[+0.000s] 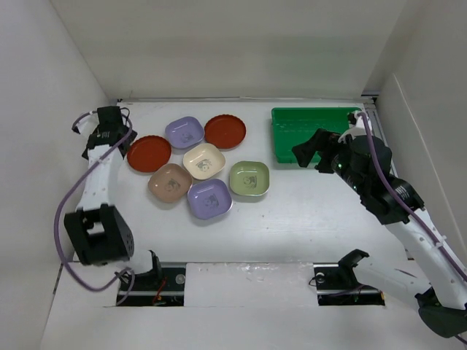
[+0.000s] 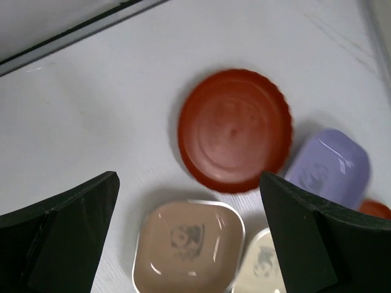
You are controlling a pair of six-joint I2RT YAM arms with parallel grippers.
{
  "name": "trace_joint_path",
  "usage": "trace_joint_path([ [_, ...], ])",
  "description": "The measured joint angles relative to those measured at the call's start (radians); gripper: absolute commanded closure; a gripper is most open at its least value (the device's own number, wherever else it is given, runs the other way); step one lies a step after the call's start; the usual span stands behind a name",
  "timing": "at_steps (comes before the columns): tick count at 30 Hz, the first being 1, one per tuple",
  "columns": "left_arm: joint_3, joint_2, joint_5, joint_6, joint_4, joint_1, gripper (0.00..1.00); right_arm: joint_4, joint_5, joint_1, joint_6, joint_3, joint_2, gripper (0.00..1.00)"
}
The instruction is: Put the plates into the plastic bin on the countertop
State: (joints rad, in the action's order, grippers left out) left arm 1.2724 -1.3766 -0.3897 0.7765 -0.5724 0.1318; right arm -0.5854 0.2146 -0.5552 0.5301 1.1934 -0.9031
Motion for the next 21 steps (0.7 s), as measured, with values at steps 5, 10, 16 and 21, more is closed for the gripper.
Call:
trace_joint_path([
  [5,0.045,-0.264,0.042,0.025,0.008,0.100,0.02,0.034,-0.095,-0.003,0.016,-0.038,0.033,0.00],
  [10,0.087,-0.447,0.106,0.019,0.023,0.138,0.03,0.044,-0.136,-0.015,0.026,-0.064,0.078,0.00],
  [16,0.174,-0.573,0.155,0.013,0.056,0.132,0.12,0.050,-0.144,-0.015,0.027,-0.083,0.133,0.00],
  [21,0.174,-0.590,0.161,0.022,0.057,0.132,0.27,0.050,-0.143,-0.015,0.027,-0.091,0.160,0.00],
])
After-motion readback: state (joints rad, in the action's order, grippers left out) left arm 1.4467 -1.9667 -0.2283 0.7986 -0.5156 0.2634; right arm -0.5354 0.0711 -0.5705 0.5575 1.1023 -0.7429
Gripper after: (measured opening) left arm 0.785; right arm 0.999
